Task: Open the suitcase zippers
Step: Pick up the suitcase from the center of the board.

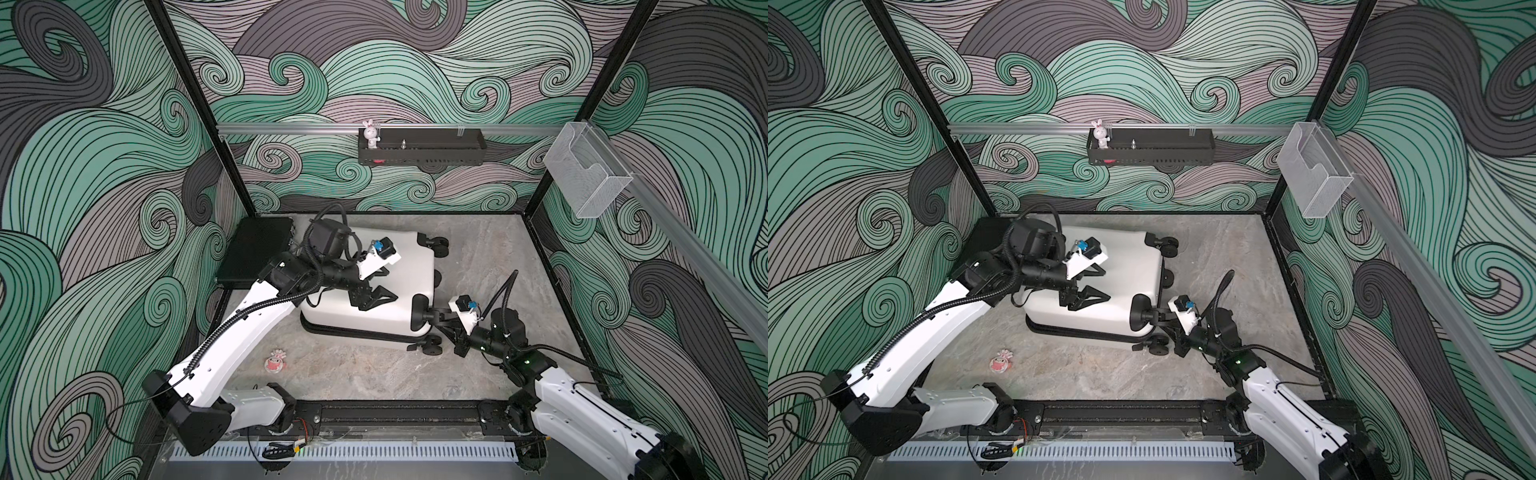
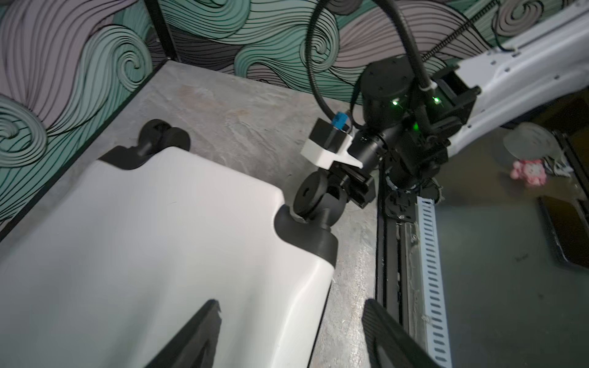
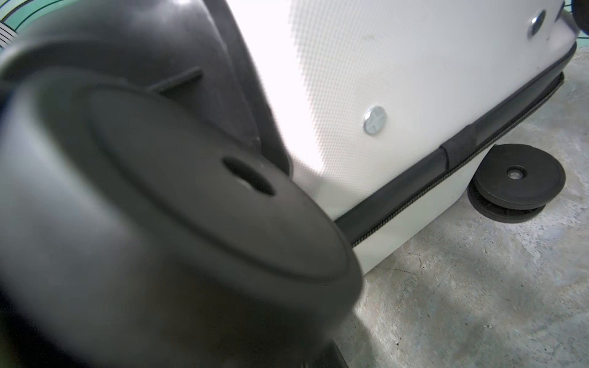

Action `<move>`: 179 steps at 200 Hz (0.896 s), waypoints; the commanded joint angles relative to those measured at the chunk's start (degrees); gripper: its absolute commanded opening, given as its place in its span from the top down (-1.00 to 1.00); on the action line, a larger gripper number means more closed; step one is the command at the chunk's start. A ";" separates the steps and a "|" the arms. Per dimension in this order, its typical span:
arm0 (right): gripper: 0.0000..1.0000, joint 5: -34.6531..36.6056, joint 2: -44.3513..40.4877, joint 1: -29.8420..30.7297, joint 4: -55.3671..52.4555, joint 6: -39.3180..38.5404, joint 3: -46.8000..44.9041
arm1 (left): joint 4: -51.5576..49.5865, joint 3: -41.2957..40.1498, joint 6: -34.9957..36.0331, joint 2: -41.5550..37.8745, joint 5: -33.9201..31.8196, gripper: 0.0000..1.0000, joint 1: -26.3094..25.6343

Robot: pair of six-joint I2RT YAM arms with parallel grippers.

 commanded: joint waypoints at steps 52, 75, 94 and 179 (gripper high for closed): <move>1.00 -1.54 -0.49 0.70 5.55 -1.45 0.74 | -6.52 10.41 13.94 15.04 -18.30 -0.56 -13.47; 1.00 -1.57 -0.02 0.80 5.63 -1.63 0.89 | -5.37 12.64 12.35 19.09 -24.48 -0.57 -15.90; 1.00 -1.57 0.61 0.70 5.55 -1.80 1.23 | -6.26 13.63 12.39 21.23 -24.26 -0.57 -17.37; 1.00 -1.07 0.79 0.78 5.82 -1.72 1.44 | -2.20 12.08 12.11 24.42 -25.97 -0.50 -20.89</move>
